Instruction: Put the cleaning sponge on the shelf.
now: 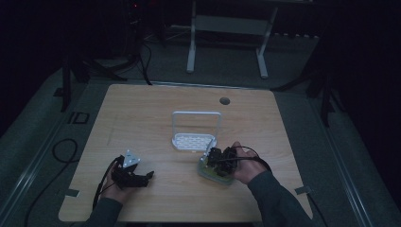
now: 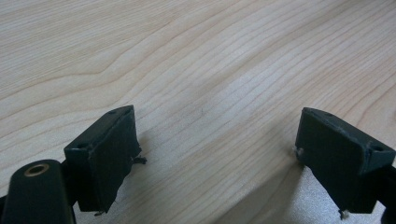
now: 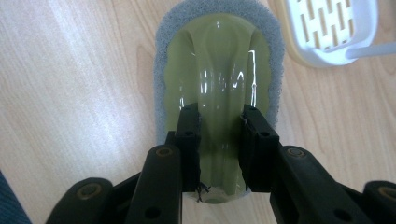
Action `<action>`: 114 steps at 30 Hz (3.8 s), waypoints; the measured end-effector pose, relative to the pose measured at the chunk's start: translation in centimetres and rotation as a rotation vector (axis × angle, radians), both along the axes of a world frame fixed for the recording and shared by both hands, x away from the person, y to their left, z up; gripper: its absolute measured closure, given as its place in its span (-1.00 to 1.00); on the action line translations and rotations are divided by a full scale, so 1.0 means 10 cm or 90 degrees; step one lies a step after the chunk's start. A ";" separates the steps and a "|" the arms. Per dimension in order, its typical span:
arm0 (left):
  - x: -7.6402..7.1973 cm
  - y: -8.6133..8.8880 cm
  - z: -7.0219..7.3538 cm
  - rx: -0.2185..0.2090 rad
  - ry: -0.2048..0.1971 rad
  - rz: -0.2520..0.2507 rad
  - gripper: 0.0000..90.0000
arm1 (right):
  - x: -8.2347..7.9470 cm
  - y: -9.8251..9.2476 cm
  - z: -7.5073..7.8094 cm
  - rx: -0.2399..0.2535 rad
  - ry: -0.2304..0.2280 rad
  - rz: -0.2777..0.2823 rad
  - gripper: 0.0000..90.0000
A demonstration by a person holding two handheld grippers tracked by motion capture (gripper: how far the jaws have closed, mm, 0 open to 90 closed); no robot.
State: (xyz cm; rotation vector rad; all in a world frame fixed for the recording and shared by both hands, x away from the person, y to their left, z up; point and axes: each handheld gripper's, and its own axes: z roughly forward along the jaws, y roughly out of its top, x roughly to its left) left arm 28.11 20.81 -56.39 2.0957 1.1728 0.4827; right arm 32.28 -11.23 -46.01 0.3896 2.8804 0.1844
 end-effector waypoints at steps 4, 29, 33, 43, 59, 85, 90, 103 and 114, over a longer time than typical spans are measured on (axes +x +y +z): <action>0.00 0.00 0.00 0.000 0.000 0.000 -0.70 | 0.04 -0.01 0.02 0.005 -0.009 0.003 0.59; 0.00 0.00 0.00 0.001 -0.001 -0.001 -0.70 | 0.14 0.05 0.08 0.022 -0.049 0.039 0.59; 0.00 0.00 0.00 0.001 -0.001 0.000 -0.70 | 0.15 0.08 0.11 0.017 -0.052 0.047 0.59; 0.00 0.00 0.00 0.001 -0.001 0.000 -0.70 | 0.20 0.11 0.15 0.014 -0.066 0.061 0.59; 0.00 0.00 0.00 0.001 -0.001 -0.002 -0.70 | 0.25 0.22 0.19 0.018 -0.077 0.077 0.59; 0.00 -0.01 0.00 0.000 0.000 -0.002 -0.70 | 0.38 0.37 0.27 0.005 -0.088 0.100 0.59; 0.00 -0.01 0.00 0.000 0.000 -0.003 -0.70 | 0.42 0.42 0.29 -0.008 -0.085 0.111 0.59; 0.01 -0.01 0.00 0.000 0.000 -0.004 -0.70 | 0.51 0.51 0.33 -0.004 -0.081 0.135 0.59; 0.01 -0.01 0.00 -0.001 0.000 -0.005 -0.70 | 0.55 0.56 0.34 -0.008 -0.093 0.157 0.59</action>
